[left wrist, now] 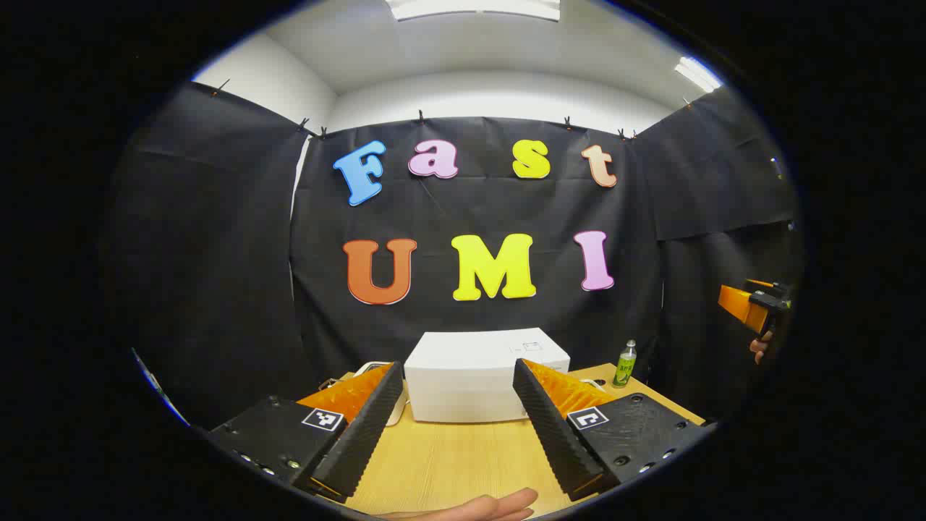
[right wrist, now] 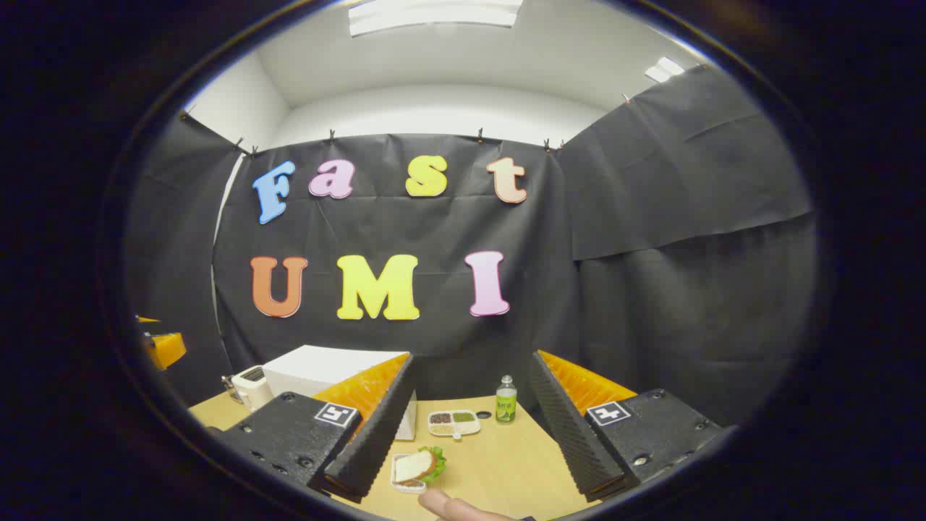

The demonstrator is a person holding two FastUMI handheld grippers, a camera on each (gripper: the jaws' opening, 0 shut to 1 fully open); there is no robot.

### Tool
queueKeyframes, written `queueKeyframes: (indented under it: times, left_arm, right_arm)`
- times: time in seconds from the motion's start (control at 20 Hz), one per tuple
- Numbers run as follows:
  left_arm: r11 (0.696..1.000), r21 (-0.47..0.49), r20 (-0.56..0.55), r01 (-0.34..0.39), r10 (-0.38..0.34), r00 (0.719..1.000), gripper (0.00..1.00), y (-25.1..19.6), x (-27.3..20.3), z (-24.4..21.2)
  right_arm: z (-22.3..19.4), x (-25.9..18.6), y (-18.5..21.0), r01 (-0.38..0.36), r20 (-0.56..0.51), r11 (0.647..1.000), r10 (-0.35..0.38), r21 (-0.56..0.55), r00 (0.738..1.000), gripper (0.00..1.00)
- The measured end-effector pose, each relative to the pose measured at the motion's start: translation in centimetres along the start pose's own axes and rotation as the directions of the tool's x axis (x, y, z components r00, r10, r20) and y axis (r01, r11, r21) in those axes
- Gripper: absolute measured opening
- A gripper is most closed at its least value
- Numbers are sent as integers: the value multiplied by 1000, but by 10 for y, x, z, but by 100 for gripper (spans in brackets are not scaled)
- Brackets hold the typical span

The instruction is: Open the microwave oven with the left hand, put the food in, and close the microwave oven.

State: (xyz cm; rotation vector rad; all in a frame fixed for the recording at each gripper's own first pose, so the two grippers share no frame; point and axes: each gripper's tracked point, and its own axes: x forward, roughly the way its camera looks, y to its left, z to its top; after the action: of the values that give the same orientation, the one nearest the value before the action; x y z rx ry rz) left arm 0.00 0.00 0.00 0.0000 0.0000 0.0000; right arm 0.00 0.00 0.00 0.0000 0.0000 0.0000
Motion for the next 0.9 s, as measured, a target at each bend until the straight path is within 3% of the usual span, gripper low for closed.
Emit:
queueKeyframes:
  times: [0.05,0.1,0.15,0.3,0.35,0.4,0.5,0.55,0.6,0.65,0.7,0.75,0.9]
  left_arm:
    - [1000,-5,4,2,-2,1000,96,0,0,3]
    - [1000,-7,6,-1,1,1000,96,1,0,3]
    - [1000,-8,10,-2,2,1000,96,2,1,3]
    - [1000,-5,20,3,-3,1000,96,1,2,5]
    - [1000,-6,27,5,-5,1000,96,1,1,6]
    - [1000,-8,32,6,-6,999,96,1,2,7]
    - [1000,-9,39,2,-2,999,96,1,5,8]
    - [1000,-10,43,4,-4,999,96,0,6,9]
    - [1000,-10,47,6,-5,999,96,-1,9,9]
    - [1000,-10,49,7,-6,999,96,-1,12,9]
    - [1000,-12,50,9,-8,999,96,-5,17,10]
    - [1000,-15,52,9,-8,999,96,-9,24,10]
    - [999,-28,81,24,-22,996,96,-30,50,14]
  right_arm:
    - [1,0,-2,1,-1,1000,-1,1,1000,92]
    - [0,0,-5,4,1,1000,-4,2,1000,100]
    - [0,0,-6,4,5,1000,-4,1,1000,92]
    - [1,0,-9,3,10,1000,-3,2,1000,92]
    - [0,0,-9,-1,13,1000,1,3,1000,100]
    - [0,0,-8,-8,14,1000,8,6,1000,92]
    - [-2,0,-6,-21,10,1000,21,13,1000,92]
    - [-3,-1,-6,-27,9,999,27,18,1000,100]
    - [-3,0,-6,-32,10,999,31,22,999,92]
    - [-3,-1,-8,-33,14,999,32,25,999,92]
    - [-2,0,-9,-31,20,999,30,25,999,100]
    - [-1,0,-12,-25,27,999,25,26,999,92]
    - [0,2,-19,-15,46,1000,14,25,999,92]
